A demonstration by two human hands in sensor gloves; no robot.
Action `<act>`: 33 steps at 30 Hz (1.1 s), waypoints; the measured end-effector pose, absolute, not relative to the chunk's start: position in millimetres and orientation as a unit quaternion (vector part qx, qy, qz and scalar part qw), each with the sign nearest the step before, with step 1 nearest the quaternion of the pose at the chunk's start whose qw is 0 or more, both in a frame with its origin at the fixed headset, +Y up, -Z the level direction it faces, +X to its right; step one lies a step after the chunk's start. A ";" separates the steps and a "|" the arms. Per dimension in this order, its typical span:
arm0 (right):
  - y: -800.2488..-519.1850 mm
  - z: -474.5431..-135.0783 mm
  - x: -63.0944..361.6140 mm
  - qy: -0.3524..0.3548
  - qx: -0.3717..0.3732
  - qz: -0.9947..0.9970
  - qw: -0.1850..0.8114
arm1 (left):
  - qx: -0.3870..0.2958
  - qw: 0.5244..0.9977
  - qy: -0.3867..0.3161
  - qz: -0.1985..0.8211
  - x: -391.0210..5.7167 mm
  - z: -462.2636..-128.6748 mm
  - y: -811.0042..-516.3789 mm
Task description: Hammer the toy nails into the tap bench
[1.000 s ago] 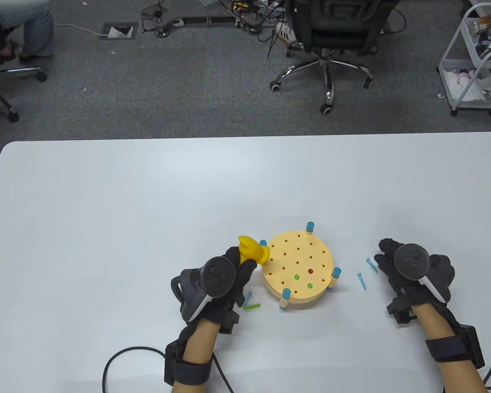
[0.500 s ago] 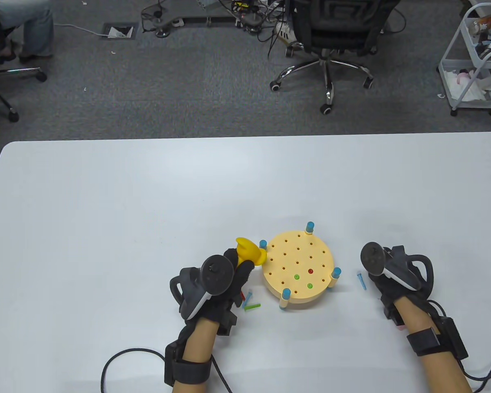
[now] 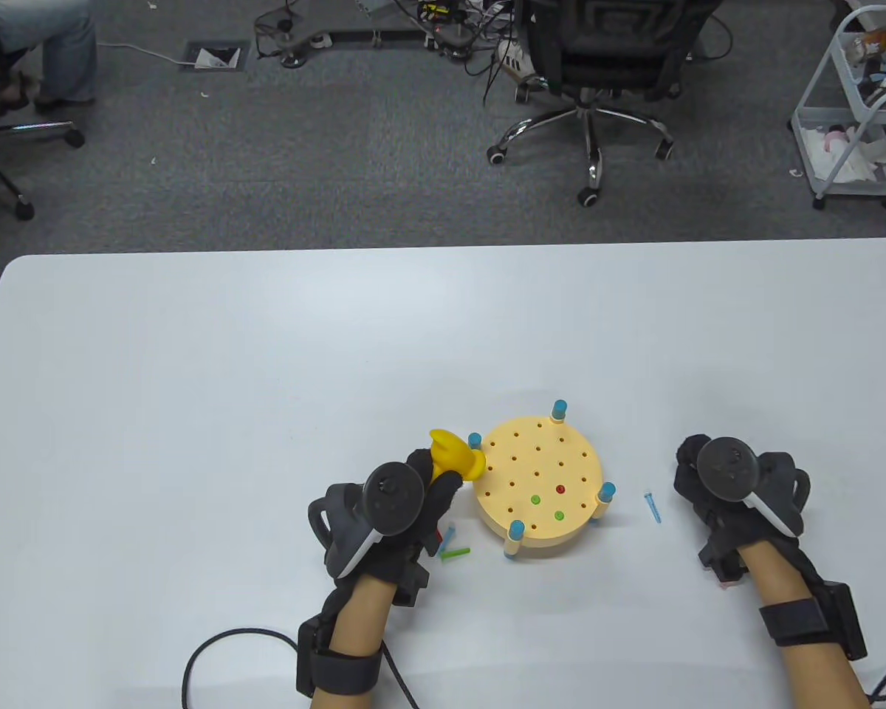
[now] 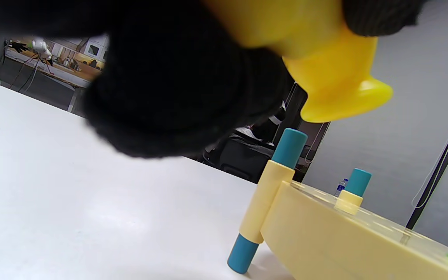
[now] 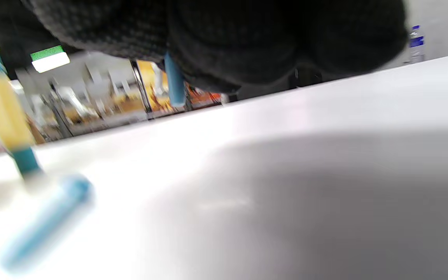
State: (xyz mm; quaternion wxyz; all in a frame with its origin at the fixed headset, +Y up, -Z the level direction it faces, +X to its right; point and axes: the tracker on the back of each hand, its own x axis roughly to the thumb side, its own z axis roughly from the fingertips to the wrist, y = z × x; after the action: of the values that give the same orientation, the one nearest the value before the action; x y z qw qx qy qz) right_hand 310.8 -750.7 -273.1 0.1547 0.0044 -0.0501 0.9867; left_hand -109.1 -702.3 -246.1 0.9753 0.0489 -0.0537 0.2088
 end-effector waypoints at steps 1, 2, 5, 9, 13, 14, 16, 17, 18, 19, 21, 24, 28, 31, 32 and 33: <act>-743.6 -269.6 308.2 -0.059 0.015 0.982 0.177 | 0.050 0.975 -0.055 0.209 -108.8 -245.7 -701.6; -735.5 -265.7 303.7 -0.079 0.026 0.976 0.201 | 0.052 0.975 -0.056 0.209 -108.4 -245.3 -701.1; -709.2 -255.9 282.8 -0.110 0.084 0.953 0.269 | 0.054 0.975 -0.060 0.208 -107.2 -244.7 -700.4; -681.6 -256.3 235.3 -0.084 0.151 0.941 0.292 | 0.047 0.976 -0.064 0.204 -105.3 -244.8 -701.7; -666.4 -268.4 177.6 -0.060 0.187 0.972 0.128 | 0.050 0.977 -0.064 0.199 -105.3 -244.5 -700.9; -665.7 -272.3 168.1 -0.051 0.192 0.976 0.092 | 0.049 0.976 -0.065 0.200 -105.5 -244.6 -701.0; -667.8 -283.0 150.1 -0.024 0.189 0.981 0.031 | 0.048 0.976 -0.065 0.203 -106.0 -244.7 -701.3; -669.3 -286.5 146.1 -0.008 0.186 0.982 0.020 | 0.047 0.976 -0.064 0.204 -106.3 -244.8 -701.3; -671.9 -291.1 141.7 0.012 0.180 0.984 0.011 | 0.045 0.976 -0.064 0.204 -106.7 -244.9 -701.1; -673.6 -293.9 139.6 0.021 0.177 0.984 0.009 | 0.045 0.976 -0.064 0.204 -107.0 -245.0 -701.0; -677.4 -299.4 136.8 0.039 0.166 0.985 0.002 | 0.044 0.976 -0.063 0.205 -107.7 -245.0 -700.8; -684.1 -305.8 135.0 0.058 0.153 0.986 -0.028 | 0.043 0.975 -0.064 0.207 -108.0 -245.0 -700.5; -689.3 -307.5 133.1 0.064 0.151 0.986 -0.043 | 0.045 0.976 -0.067 0.203 -107.1 -244.7 -700.1; -689.8 -307.1 131.3 0.058 0.150 0.986 -0.049 | 0.044 0.976 -0.068 0.201 -106.6 -244.9 -700.4; -690.3 -307.2 130.9 0.060 0.151 0.986 -0.048 | 0.043 0.976 -0.069 0.200 -106.4 -244.9 -700.7; -691.2 -307.3 130.2 0.066 0.151 0.985 -0.047 | 0.042 0.977 -0.069 0.199 -106.1 -244.8 -700.7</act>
State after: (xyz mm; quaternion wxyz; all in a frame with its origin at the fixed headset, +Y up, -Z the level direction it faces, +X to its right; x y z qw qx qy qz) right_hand 130.2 -691.2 -307.3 -0.0465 0.1512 0.0660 0.9852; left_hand -106.1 -700.7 -244.8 0.9766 0.0420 -0.0694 0.1991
